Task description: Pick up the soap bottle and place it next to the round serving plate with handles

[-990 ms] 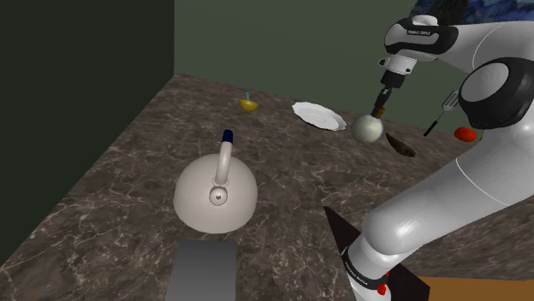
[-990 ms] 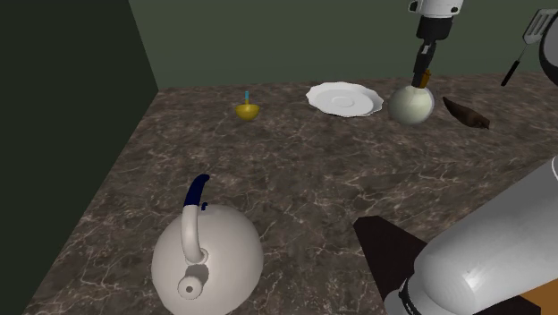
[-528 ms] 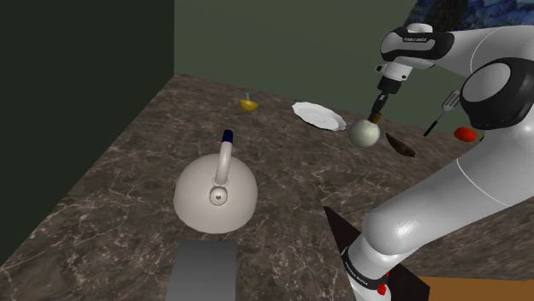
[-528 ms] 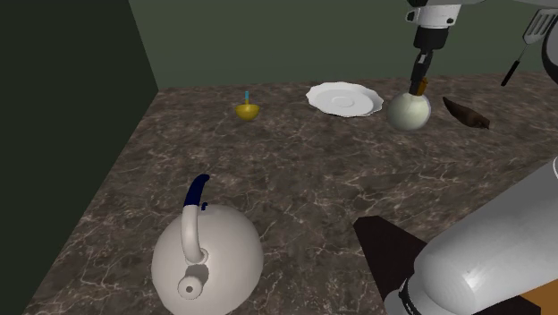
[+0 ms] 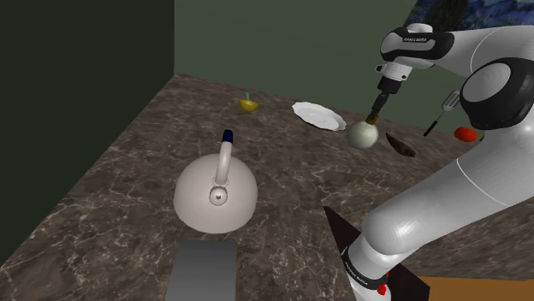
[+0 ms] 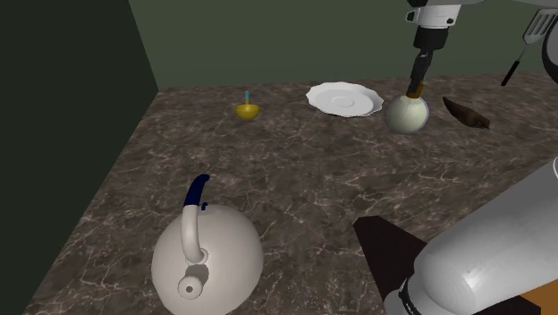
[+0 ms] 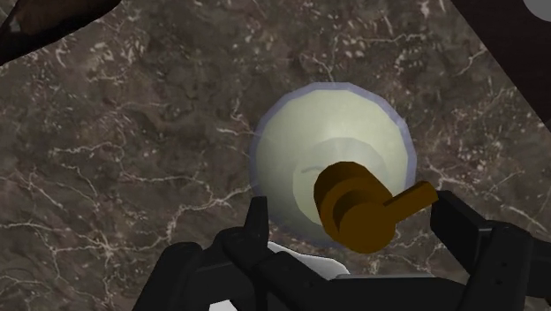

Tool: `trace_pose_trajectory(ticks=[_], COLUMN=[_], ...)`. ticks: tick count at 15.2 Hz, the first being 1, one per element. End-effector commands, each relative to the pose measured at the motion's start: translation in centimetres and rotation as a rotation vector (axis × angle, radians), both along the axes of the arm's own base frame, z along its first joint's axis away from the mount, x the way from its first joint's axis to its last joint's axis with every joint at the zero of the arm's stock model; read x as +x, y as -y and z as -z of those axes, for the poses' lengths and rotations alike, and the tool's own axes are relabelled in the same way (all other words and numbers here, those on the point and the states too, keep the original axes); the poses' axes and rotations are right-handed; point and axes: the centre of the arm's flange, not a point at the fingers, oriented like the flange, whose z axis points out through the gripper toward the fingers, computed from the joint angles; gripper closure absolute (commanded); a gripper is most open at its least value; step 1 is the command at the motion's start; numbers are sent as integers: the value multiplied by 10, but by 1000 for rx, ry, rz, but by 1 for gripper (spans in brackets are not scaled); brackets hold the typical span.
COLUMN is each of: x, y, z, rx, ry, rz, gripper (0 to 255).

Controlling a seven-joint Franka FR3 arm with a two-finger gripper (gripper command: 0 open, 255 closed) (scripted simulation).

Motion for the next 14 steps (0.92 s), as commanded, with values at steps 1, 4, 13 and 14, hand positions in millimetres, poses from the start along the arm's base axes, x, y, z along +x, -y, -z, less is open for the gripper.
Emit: trace_pose_trajectory(ticks=[1, 4, 13, 14], x=[0, 2, 3, 3], y=[0, 1, 1, 1], z=[0, -26, -50, -50], rx=[0, 0, 0, 0], ry=[0, 0, 0, 0], rz=[0, 0, 0, 0], gripper=[0, 0, 0, 0])
